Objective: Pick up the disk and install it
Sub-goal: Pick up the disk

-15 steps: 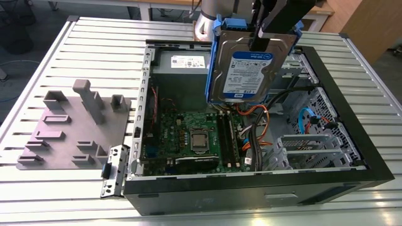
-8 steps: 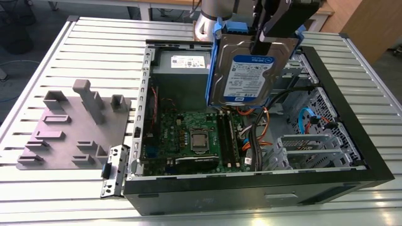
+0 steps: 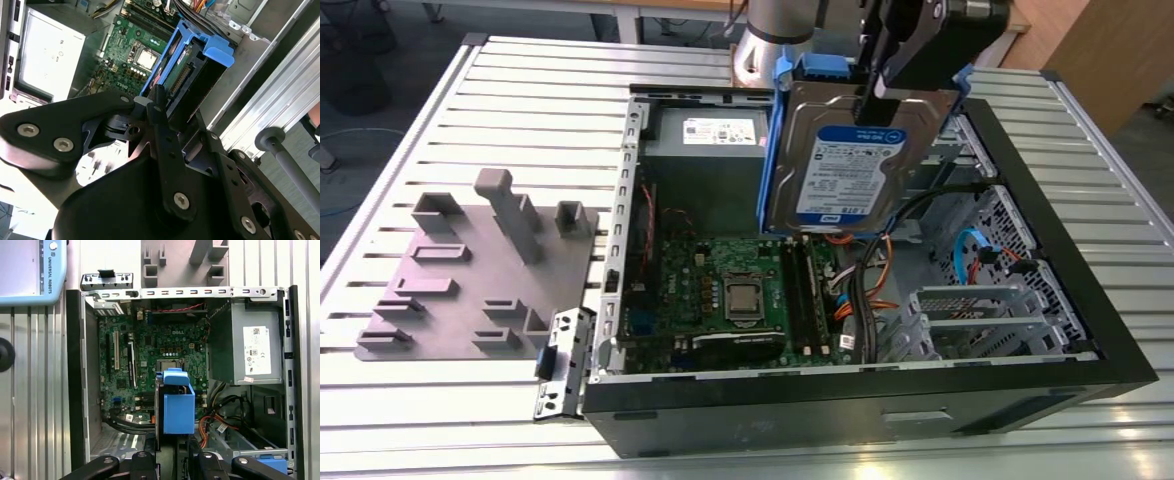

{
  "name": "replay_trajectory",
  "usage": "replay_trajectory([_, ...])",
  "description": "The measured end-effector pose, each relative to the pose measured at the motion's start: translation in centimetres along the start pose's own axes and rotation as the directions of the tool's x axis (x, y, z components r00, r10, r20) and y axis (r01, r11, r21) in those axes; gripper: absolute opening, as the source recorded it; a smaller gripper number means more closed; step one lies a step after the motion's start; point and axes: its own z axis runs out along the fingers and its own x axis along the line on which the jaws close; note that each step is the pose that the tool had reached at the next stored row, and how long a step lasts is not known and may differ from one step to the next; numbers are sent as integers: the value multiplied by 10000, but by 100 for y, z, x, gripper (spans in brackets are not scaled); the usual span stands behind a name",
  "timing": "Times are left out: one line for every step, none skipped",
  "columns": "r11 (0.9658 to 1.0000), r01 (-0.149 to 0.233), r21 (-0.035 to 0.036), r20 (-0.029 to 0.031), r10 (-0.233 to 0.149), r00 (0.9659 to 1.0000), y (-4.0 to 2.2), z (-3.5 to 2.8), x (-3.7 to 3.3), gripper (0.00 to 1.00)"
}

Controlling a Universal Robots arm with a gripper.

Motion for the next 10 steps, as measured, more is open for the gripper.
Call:
replay_trajectory([10000, 0, 0, -1, 0, 10000, 0, 0, 11, 35])
replay_trajectory([10000, 0, 0, -2, 0, 10000, -1, -1, 22, 35])
replay_trajectory([10000, 0, 0, -3, 0, 10000, -1, -1, 34, 35])
replay_trajectory([10000, 0, 0, -4, 0, 10000, -1, -1, 45, 35])
replay_trajectory([10000, 0, 0, -5, 0, 10000, -2, -2, 57, 35])
replay_trajectory([10000, 0, 0, -6, 0, 10000, -2, -2, 68, 35])
replay_trajectory([10000, 0, 0, -7, 0, 10000, -2, -2, 81, 35])
replay_trajectory([10000, 0, 0, -8, 0, 10000, -2, -3, 93, 35])
replay_trajectory([10000, 0, 0, -9, 0, 10000, -2, -3, 104, 35])
replay_trajectory([10000, -1, 0, -11, 1, 10000, -3, -4, 116, 35])
